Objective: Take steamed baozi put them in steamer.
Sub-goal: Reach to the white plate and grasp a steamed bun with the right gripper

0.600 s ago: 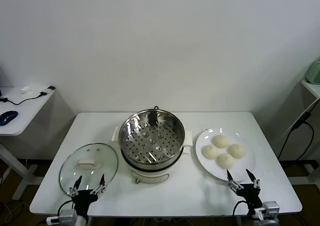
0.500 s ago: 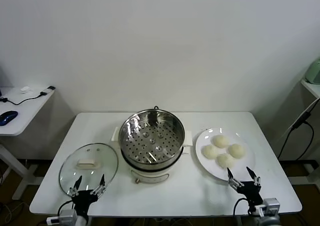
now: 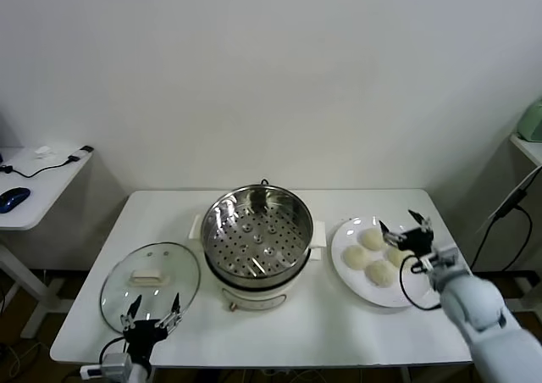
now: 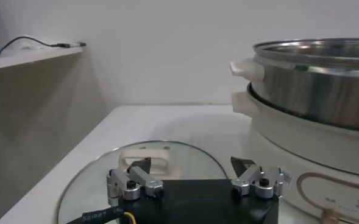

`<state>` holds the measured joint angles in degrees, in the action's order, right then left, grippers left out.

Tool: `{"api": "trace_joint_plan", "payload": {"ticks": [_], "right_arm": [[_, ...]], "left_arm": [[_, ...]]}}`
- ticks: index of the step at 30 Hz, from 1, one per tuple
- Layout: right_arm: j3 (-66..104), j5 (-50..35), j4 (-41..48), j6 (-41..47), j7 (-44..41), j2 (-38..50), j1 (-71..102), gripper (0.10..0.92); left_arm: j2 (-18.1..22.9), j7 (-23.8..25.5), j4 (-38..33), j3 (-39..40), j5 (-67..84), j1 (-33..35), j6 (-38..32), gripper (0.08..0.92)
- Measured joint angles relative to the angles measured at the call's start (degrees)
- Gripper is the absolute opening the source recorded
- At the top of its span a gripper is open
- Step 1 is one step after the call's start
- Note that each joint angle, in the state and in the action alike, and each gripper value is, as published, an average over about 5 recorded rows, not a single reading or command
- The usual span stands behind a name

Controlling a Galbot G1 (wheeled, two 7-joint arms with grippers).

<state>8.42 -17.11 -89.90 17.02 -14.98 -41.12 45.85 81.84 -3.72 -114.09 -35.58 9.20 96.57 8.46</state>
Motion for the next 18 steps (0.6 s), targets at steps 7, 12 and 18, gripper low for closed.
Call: {"api": "trace_joint_plan", "payload": {"ticks": [7,12,18], "right_arm": [[-26.3,3.43,11.81,-7.26,-20.72,7.25,-26.48,0.823],[-45.35,4.06,19.43,-11.97,-34.35,7.94,-44.95,0.823],[-64.8,2.14,26.07,-13.63,-43.69,5.39,-59.86,0.823]], "left_arm": [[0.15,0.0,0.39,0.27,-0.43,-0.28,0.02,0.823],[0.37,0.0,0.99,0.5,-0.72,-0.38,-0.16,0.823],[0.4,-0.01,1.8,0.62,-0.79,-0.86,-0.41,0.823]]}}
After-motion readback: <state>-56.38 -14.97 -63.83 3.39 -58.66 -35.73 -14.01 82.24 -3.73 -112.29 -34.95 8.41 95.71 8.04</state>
